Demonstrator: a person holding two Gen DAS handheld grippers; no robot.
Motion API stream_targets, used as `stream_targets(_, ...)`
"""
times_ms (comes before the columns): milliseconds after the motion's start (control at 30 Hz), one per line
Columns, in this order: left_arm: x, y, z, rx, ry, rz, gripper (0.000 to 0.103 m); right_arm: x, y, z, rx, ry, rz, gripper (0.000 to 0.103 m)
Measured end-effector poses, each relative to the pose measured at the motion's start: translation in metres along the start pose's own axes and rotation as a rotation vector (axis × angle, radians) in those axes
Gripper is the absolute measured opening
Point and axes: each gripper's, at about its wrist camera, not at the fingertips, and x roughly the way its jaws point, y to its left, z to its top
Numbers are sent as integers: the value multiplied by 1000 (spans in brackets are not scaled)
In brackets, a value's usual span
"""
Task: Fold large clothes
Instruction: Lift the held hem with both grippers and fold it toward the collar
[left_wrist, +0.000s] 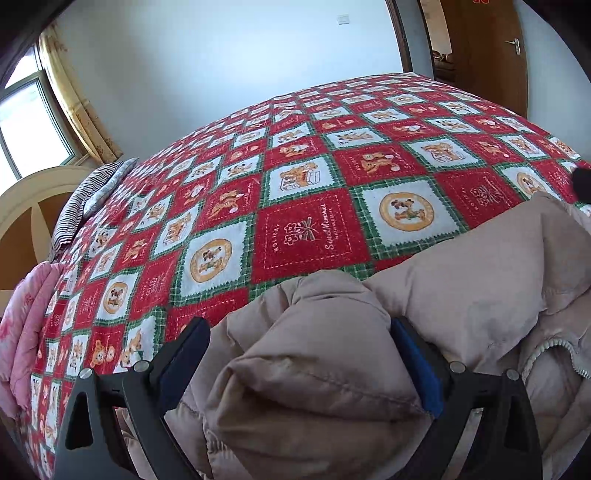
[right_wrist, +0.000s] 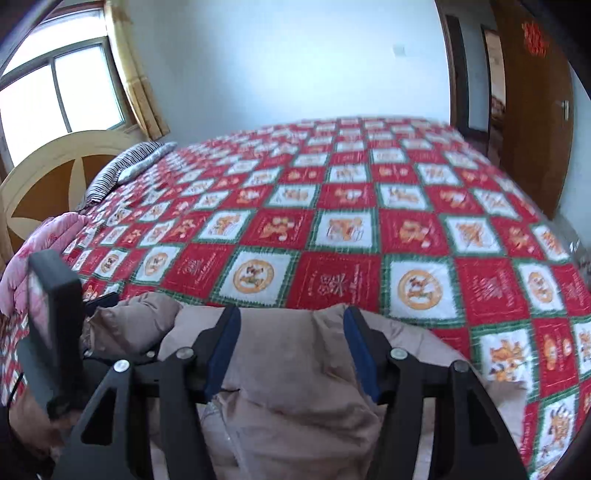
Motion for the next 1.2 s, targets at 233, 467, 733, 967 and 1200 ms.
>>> stream_targets(233,4,22,-2,-141,0,-89,98,49,8,-27,-104,206,-37,62)
stream_targets(467,-47,11,19,-163,-132,-224,98,52,7,-41,-123,187,-57,62)
stream_targets(733,22,-11,13,-126,105,-202,99,54,2,-42,-77,161,-21,62)
stream_targets(967,27,-15,-2,-136,91,-206,100,54,-3,-42,-32,157,12,62)
stream_targets(1200,34,-17,-2,-131,103,-196,102,60,4,-41,-70,182,-33,64)
